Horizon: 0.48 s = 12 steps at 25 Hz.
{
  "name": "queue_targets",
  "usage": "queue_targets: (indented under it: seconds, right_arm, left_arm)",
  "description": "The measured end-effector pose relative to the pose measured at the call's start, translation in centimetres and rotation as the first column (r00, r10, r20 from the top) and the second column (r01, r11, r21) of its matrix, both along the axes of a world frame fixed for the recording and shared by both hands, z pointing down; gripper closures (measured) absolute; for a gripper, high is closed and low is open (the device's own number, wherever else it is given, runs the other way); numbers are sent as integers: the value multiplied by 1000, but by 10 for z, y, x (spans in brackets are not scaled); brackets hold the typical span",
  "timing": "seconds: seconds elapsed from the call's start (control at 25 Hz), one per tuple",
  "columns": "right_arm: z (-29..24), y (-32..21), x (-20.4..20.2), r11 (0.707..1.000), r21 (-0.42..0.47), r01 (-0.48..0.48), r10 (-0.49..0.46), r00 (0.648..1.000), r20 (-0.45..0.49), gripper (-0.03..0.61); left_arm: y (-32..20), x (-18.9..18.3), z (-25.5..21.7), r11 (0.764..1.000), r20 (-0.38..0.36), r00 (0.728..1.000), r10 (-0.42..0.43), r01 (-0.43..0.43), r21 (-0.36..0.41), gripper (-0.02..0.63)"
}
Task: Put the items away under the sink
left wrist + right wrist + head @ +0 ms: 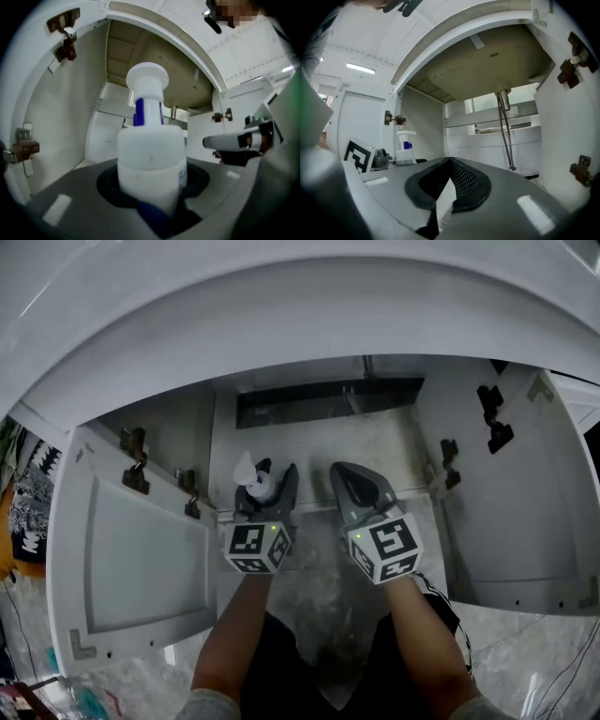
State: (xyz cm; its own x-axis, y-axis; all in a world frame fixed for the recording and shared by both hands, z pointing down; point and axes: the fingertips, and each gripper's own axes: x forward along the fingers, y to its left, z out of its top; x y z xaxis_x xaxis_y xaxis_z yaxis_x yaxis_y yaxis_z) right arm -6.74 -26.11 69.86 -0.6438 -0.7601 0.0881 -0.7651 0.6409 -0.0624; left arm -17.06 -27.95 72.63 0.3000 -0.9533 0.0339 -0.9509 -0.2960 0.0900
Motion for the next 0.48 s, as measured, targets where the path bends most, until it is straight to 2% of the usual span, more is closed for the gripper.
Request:
queue_targets:
  seconds: [0.12,0.28,0.36,0.48]
  right_arm:
    - [8,10,4,1000,-22,21,-21,1000,9,586]
    - [19,7,11,999,-46,10,-10,1000,9,586]
    - [21,10,13,999,-54,-2,3,1000,10,586]
    - [13,16,15,999,-30,12,-11,1000,23,586]
  left_arm:
    - [-3,-7,17,1000,-23,1000,-6,6,-16,410]
    - [-22,-26,38,995,-89,991,-96,92,-46,410]
    - [-30,-32,44,992,-57,992,-114,111,-52,410]
    - [-43,-30,48,994,41,995,-96,98,-39,410]
